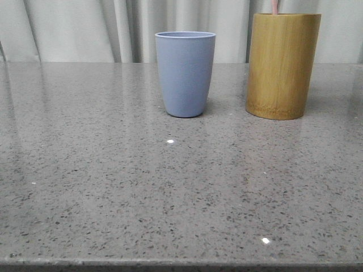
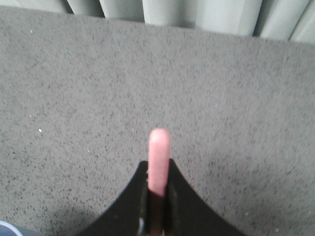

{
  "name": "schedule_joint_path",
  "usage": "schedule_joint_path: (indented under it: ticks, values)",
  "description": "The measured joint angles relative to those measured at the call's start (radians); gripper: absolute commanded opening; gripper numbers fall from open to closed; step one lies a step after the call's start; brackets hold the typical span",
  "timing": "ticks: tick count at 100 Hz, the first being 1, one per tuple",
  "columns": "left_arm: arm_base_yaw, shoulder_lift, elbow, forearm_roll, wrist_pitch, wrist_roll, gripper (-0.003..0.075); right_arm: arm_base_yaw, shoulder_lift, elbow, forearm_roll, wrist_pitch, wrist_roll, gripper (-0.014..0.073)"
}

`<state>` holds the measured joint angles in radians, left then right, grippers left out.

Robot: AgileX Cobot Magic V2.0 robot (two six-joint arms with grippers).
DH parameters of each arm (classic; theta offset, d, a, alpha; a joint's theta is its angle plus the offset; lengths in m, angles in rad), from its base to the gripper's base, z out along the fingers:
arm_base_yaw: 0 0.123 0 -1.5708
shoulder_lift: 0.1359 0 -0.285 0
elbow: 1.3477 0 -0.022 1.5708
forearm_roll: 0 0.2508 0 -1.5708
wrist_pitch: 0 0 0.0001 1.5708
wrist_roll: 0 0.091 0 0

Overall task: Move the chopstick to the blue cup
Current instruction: 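Lift the pink chopstick out of the bamboo holder with the right gripper, then lower the pink chopstick into the blue cup and open the right gripper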

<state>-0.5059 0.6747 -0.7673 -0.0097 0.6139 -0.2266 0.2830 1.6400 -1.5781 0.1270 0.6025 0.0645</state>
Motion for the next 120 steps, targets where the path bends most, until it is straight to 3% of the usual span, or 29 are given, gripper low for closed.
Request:
schedule_joint_path:
  ticks: [52, 82, 120]
  values:
    - [0.000, 0.000, 0.000, 0.000, 0.000, -0.002, 0.0366, 0.095, -0.122, -0.247, 0.000, -0.007, -0.092, -0.0047]
    - [0.000, 0.000, 0.000, 0.000, 0.000, -0.002, 0.0366, 0.214, -0.091, -0.254, 0.058, -0.046, -0.092, -0.0046]
    - [0.000, 0.000, 0.000, 0.000, 0.000, -0.002, 0.0366, 0.221, 0.052, -0.254, 0.125, -0.052, -0.092, -0.0046]
